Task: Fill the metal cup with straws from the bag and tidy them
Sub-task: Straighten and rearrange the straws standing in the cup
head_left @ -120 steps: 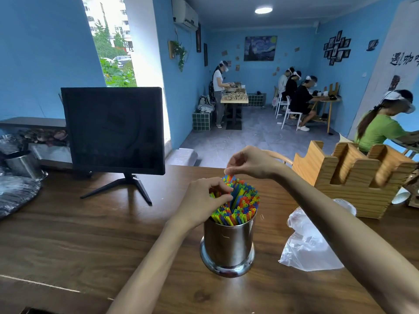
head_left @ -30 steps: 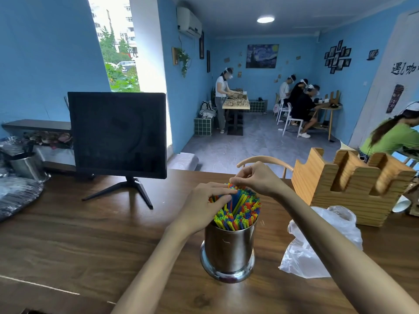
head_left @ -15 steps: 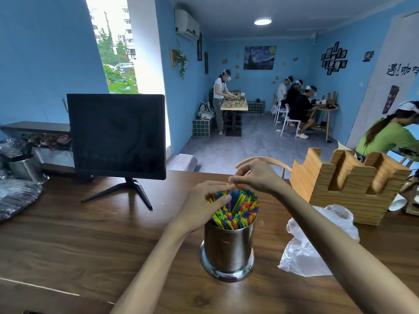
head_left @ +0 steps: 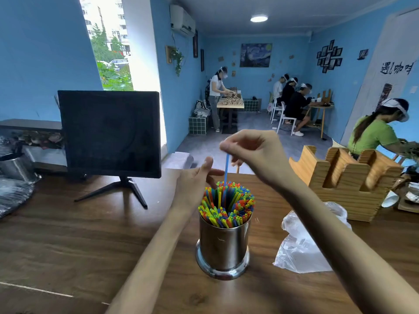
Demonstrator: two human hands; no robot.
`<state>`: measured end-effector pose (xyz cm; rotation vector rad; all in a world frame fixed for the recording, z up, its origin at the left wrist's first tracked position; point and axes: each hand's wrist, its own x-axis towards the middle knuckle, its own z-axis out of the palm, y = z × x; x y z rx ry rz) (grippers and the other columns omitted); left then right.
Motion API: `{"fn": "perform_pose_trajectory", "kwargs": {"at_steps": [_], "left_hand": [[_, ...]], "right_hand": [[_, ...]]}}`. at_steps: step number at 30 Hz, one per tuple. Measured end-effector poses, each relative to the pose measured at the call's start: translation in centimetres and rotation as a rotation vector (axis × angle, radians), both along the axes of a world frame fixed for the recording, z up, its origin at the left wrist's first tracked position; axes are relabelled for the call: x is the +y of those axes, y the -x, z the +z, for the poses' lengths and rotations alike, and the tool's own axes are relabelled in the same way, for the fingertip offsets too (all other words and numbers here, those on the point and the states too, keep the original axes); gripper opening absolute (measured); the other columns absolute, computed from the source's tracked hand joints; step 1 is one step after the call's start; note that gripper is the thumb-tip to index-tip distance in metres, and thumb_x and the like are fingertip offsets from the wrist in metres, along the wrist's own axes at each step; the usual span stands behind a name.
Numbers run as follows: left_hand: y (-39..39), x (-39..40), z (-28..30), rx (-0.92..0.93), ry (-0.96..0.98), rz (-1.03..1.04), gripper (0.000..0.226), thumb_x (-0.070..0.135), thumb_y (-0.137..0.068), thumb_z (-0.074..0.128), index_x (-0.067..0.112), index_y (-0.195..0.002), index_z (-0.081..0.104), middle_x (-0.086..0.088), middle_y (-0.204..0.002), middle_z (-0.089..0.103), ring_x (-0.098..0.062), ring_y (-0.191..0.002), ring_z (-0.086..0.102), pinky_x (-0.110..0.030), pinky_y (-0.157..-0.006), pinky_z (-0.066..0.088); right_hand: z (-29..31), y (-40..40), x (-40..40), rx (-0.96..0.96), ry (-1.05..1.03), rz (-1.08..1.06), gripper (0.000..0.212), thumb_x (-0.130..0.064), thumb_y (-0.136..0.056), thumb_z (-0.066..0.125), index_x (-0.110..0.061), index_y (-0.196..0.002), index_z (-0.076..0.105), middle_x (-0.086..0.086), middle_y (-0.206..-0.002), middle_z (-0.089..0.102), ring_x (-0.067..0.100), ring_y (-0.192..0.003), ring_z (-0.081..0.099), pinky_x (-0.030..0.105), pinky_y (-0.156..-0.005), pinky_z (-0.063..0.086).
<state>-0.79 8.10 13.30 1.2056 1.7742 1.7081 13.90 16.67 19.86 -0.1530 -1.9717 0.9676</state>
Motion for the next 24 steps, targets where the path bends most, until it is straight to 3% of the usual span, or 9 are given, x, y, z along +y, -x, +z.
{"fn": "perform_pose_trajectory", "kwargs": {"at_steps": [2, 3, 5, 6, 9, 12, 16, 19, 24], "left_hand": [[-0.3, 0.1, 1.2, -0.211, 0.008, -0.129, 0.055, 0.054, -0.1, 0.051, 0.007, -0.12, 0.069, 0.0, -0.066, 0.07, -0.003, -0.055, 0.057, -0.024, -0.063, 0.04], [-0.1, 0.2, 1.7, -0.371, -0.006, -0.191, 0.072, 0.054, -0.095, 0.059, 0.0, -0.142, 0.051, -0.006, -0.075, 0.072, -0.014, -0.066, 0.063, -0.029, -0.069, 0.047], [0.5, 0.2, 2.3, -0.601, -0.038, -0.279, 0.078, 0.04, -0.085, 0.073, 0.001, -0.147, 0.046, -0.016, -0.097, 0.076, -0.032, -0.093, 0.072, -0.041, -0.088, 0.057], [0.7, 0.1, 2.4, -0.618, -0.046, -0.295, 0.067, 0.031, -0.087, 0.073, 0.002, -0.143, 0.051, -0.014, -0.098, 0.078, -0.029, -0.094, 0.074, -0.039, -0.088, 0.061], [0.9, 0.0, 2.7, -0.471, -0.095, -0.222, 0.037, 0.013, -0.1, 0.062, 0.012, -0.136, 0.054, -0.009, -0.095, 0.08, -0.02, -0.074, 0.076, -0.028, -0.064, 0.061], [0.7, 0.4, 2.4, -0.364, -0.177, -0.181, 0.046, 0.004, -0.101, 0.059, 0.023, -0.138, 0.038, -0.004, -0.099, 0.08, -0.025, -0.065, 0.075, -0.029, -0.059, 0.06], [0.6, 0.8, 2.1, -0.095, -0.335, -0.131, 0.075, -0.004, -0.102, 0.052, 0.046, -0.151, 0.023, 0.002, -0.106, 0.077, -0.031, -0.078, 0.077, -0.038, -0.074, 0.063], [0.8, 0.7, 1.7, 0.084, -0.389, -0.129, 0.081, 0.002, -0.105, 0.05, 0.059, -0.153, 0.016, 0.004, -0.11, 0.074, -0.026, -0.089, 0.077, -0.047, -0.089, 0.06], [0.5, 0.7, 0.1, 0.143, -0.345, -0.161, 0.071, 0.003, -0.104, 0.054, 0.048, -0.153, 0.03, -0.008, -0.112, 0.07, -0.021, -0.098, 0.076, -0.032, -0.089, 0.061]], "right_hand": [[-0.8, 0.0, -1.4, -0.084, -0.036, 0.101, 0.007, -0.023, -0.085, 0.081, -0.017, -0.083, 0.078, 0.001, -0.069, 0.074, 0.009, -0.059, 0.065, 0.02, -0.058, 0.05], [-1.3, -0.1, -1.8, -0.128, -0.058, 0.119, 0.009, -0.022, -0.084, 0.083, -0.015, -0.084, 0.079, 0.002, -0.07, 0.074, 0.009, -0.061, 0.065, 0.018, -0.06, 0.048], [-2.2, -0.3, -2.0, -0.228, -0.096, 0.128, 0.013, -0.024, -0.079, 0.087, -0.015, -0.085, 0.08, 0.002, -0.071, 0.074, 0.01, -0.064, 0.065, 0.02, -0.063, 0.047], [-2.6, -0.5, -2.0, -0.284, -0.099, 0.14, 0.016, -0.025, -0.077, 0.089, -0.016, -0.086, 0.08, 0.001, -0.072, 0.073, 0.013, -0.066, 0.065, 0.024, -0.064, 0.049], [-3.7, -0.9, -1.7, -0.437, -0.079, 0.194, 0.017, -0.026, -0.075, 0.091, -0.019, -0.087, 0.081, 0.0, -0.075, 0.073, 0.008, -0.069, 0.064, 0.025, -0.068, 0.051], [-4.3, -0.9, -0.7, -0.575, -0.107, 0.179, 0.014, -0.025, -0.077, 0.09, -0.019, -0.086, 0.082, -0.002, -0.074, 0.074, 0.004, -0.069, 0.062, 0.023, -0.069, 0.049], [-4.4, -1.0, 1.0, -0.718, -0.17, 0.199, 0.014, -0.031, -0.084, 0.084, -0.022, -0.095, 0.082, -0.003, -0.081, 0.076, 0.016, -0.076, 0.068, 0.03, -0.074, 0.053], [-4.7, -1.3, 3.1, -0.538, -0.058, 0.123, 0.01, -0.033, -0.091, 0.077, -0.024, -0.091, 0.081, -0.003, -0.083, 0.077, 0.011, -0.076, 0.069, 0.02, -0.069, 0.049], [-7.0, -0.9, 6.7, -0.458, 0.063, -0.142, 0.009, -0.026, -0.093, 0.075, -0.029, -0.085, 0.078, 0.001, -0.078, 0.075, 0.002, -0.066, 0.062, 0.016, -0.06, 0.044]]}}
